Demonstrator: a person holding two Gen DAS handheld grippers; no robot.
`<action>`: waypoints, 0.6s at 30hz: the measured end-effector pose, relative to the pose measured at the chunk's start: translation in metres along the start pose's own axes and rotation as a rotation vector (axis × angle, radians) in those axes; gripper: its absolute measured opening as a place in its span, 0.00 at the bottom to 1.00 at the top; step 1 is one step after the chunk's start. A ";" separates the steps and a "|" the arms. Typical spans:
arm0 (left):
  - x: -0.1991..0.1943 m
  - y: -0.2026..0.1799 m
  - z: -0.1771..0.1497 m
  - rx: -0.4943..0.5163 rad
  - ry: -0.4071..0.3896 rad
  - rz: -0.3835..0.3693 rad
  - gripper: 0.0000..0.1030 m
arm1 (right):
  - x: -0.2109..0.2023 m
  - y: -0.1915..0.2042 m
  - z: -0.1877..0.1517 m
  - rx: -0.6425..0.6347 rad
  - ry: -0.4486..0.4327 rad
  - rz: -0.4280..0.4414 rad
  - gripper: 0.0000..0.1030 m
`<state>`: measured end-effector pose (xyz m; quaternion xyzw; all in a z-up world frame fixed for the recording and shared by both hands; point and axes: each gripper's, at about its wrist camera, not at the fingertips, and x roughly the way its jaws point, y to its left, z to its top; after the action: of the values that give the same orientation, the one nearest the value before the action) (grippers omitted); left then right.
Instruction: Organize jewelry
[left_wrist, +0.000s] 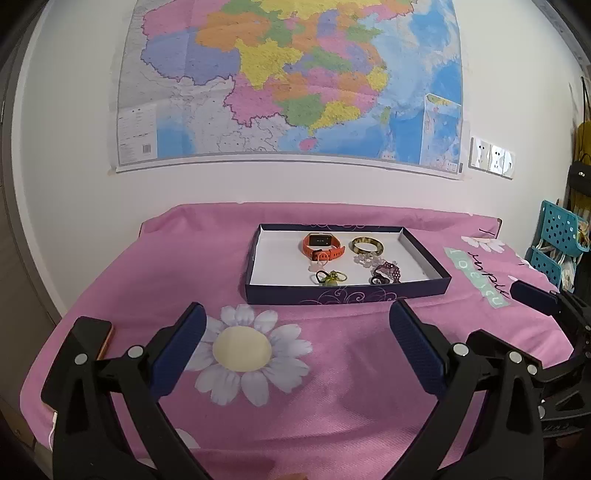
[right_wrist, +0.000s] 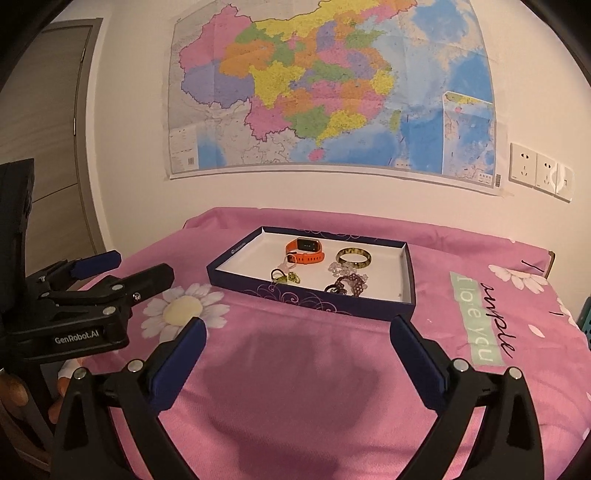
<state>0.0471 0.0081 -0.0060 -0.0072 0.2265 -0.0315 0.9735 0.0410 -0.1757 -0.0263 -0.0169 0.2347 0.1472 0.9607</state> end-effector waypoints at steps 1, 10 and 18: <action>-0.001 0.000 0.000 0.001 -0.003 -0.001 0.95 | -0.001 0.000 0.000 0.001 0.001 0.000 0.93; -0.006 -0.001 0.000 0.006 -0.016 0.003 0.95 | -0.003 0.000 -0.001 0.014 0.002 -0.003 0.93; -0.006 -0.001 0.000 0.009 -0.015 0.006 0.95 | -0.003 0.001 0.000 0.012 -0.001 -0.001 0.93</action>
<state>0.0411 0.0071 -0.0034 -0.0025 0.2189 -0.0295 0.9753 0.0380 -0.1759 -0.0248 -0.0114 0.2352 0.1453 0.9610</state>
